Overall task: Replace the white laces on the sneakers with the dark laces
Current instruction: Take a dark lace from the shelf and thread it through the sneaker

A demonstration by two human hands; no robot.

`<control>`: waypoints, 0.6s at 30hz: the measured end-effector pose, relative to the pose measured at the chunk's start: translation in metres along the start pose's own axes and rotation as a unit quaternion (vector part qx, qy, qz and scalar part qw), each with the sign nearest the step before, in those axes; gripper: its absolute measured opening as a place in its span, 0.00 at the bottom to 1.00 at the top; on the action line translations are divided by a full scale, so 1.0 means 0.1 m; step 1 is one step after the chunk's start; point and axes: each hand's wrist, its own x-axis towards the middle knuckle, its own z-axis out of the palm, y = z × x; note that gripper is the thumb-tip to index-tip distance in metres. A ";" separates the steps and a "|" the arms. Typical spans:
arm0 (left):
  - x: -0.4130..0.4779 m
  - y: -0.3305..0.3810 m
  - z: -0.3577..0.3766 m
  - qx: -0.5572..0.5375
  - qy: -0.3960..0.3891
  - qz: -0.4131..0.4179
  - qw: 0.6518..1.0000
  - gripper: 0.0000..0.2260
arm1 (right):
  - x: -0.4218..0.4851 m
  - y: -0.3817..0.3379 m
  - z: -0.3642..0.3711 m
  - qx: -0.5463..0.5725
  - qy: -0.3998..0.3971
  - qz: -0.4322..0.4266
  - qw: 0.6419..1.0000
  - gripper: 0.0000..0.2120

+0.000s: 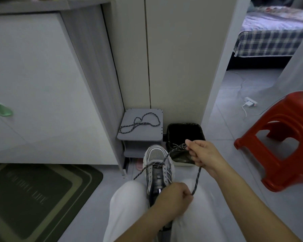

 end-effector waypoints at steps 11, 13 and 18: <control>-0.03 0.01 -0.40 0.034 0.036 0.050 0.998 0.10 | -0.33 0.43 0.25 -0.260 -0.175 -0.128 0.941 0.12; -0.02 -0.06 -0.43 0.046 0.054 0.009 0.997 0.05 | -0.32 0.45 0.23 -0.285 -0.173 -0.120 0.935 0.15; 0.01 -0.24 -0.58 0.089 0.131 -0.043 0.986 0.07 | -0.24 0.50 0.15 -0.315 -0.184 -0.110 0.925 0.07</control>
